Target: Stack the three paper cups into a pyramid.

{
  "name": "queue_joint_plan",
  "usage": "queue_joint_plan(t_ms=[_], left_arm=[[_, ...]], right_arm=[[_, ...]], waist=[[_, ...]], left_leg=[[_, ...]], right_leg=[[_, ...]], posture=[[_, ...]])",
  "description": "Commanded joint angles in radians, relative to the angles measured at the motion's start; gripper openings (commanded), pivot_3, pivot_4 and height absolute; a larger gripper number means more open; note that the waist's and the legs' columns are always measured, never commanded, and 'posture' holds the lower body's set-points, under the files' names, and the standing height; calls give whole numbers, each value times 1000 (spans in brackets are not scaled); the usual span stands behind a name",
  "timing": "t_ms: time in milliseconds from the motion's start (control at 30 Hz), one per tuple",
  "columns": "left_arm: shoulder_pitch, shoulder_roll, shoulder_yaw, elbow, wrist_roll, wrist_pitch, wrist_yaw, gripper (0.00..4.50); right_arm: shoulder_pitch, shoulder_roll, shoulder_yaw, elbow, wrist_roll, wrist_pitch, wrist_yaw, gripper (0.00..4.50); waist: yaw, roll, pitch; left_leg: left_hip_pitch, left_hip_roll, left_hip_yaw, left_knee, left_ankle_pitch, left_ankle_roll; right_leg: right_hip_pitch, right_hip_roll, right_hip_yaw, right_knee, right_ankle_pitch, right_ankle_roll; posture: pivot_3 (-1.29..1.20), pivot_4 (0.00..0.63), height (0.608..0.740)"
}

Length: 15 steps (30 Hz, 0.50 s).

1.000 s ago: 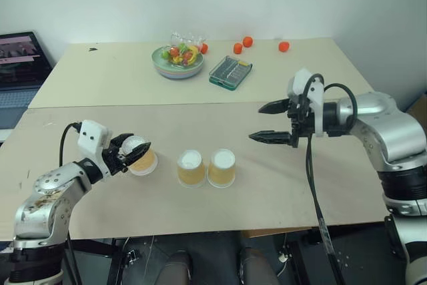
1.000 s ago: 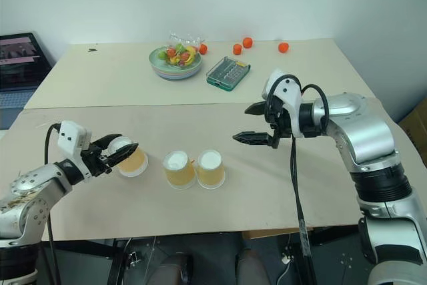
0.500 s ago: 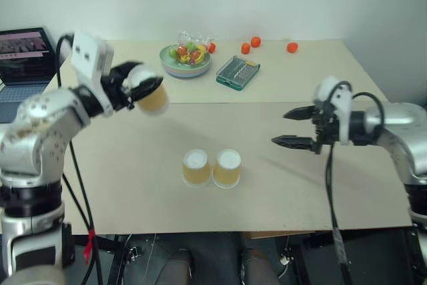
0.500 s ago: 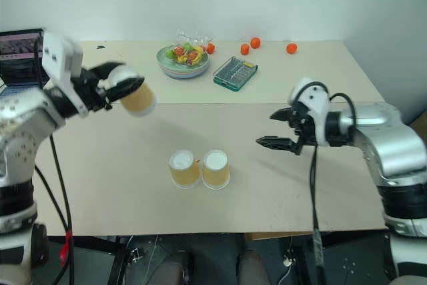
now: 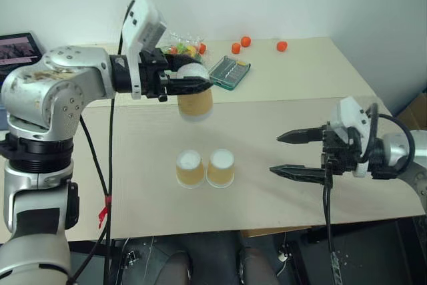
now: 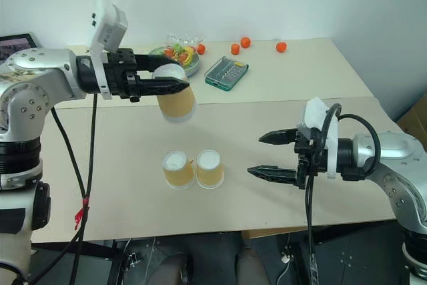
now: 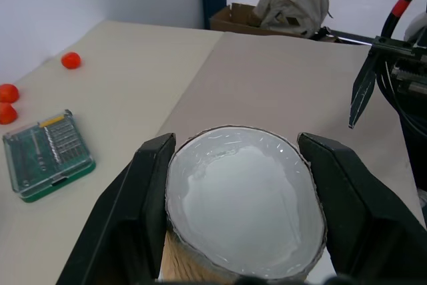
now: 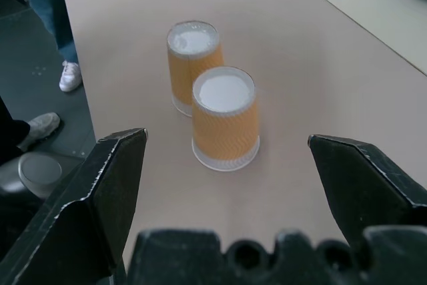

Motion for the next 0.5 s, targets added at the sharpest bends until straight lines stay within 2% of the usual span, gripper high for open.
queue_joint_plan(t_ms=[33,267,500], left_arm=[[-52,-21,-29,1,24,-40,-33,2518],[-14,-63,-64,-50,38,-44,-35,2518],[32,-77,-53,-126,20,3,-7,2518]], right_arm=[[-15,13,-34,-45,53,6,-54,4500],[-24,23,-23,-57,90,-5,-115,4500],[-8,20,-8,-39,59,-32,-137,4500]], waist=[[3,0,0],[5,0,0],[4,0,0]], left_leg=[[0,0,0,0,0,0],[-2,-1,0,0,0,0],[-1,0,0,0,0,0]], right_leg=[[0,0,0,0,0,0],[-1,-1,0,-1,0,0],[-1,0,0,0,0,0]], posture=[[0,150,740],[0,150,740],[0,150,740]])
